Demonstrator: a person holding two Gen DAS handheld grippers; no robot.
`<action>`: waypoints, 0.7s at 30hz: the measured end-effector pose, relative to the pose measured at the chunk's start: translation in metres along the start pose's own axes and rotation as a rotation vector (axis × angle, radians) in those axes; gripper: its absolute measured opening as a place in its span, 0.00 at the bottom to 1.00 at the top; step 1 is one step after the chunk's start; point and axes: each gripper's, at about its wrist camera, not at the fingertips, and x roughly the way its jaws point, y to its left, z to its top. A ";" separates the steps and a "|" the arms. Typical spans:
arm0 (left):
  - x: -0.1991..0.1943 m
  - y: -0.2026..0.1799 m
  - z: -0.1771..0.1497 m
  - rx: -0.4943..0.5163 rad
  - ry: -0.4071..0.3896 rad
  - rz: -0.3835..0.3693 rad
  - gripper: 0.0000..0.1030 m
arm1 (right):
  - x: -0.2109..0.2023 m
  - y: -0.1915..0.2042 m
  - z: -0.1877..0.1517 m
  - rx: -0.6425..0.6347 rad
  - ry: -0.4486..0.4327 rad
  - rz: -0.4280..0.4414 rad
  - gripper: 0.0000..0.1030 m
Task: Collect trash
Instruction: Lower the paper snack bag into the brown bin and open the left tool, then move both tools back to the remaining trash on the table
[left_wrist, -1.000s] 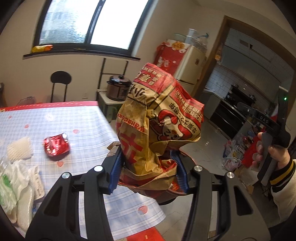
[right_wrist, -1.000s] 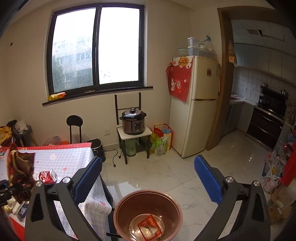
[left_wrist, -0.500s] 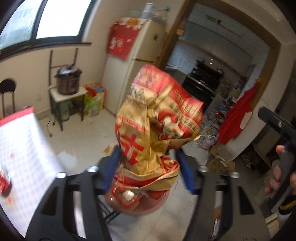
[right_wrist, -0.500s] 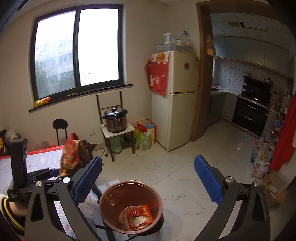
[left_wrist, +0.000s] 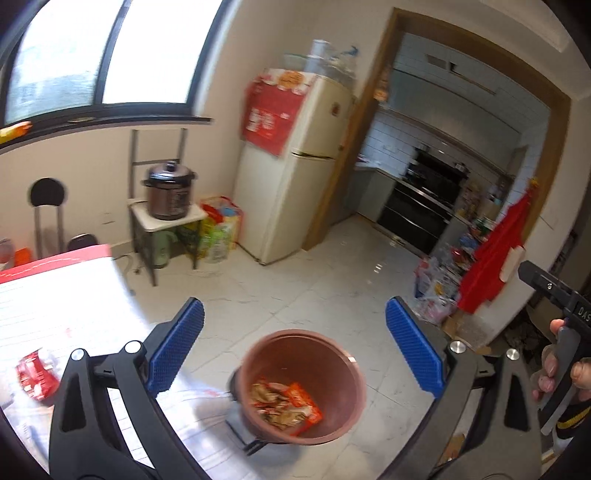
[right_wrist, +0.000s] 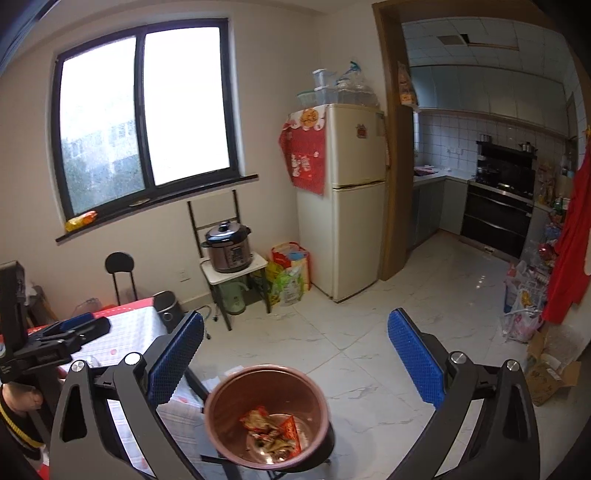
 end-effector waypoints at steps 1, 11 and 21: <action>-0.009 0.008 0.000 -0.009 -0.004 0.020 0.94 | 0.002 0.005 0.000 -0.002 0.001 0.016 0.95; -0.164 0.122 -0.045 -0.157 -0.111 0.329 0.94 | 0.015 0.095 -0.015 -0.030 0.024 0.169 0.95; -0.352 0.252 -0.129 -0.332 -0.131 0.627 0.94 | 0.015 0.244 -0.047 -0.076 0.117 0.289 0.95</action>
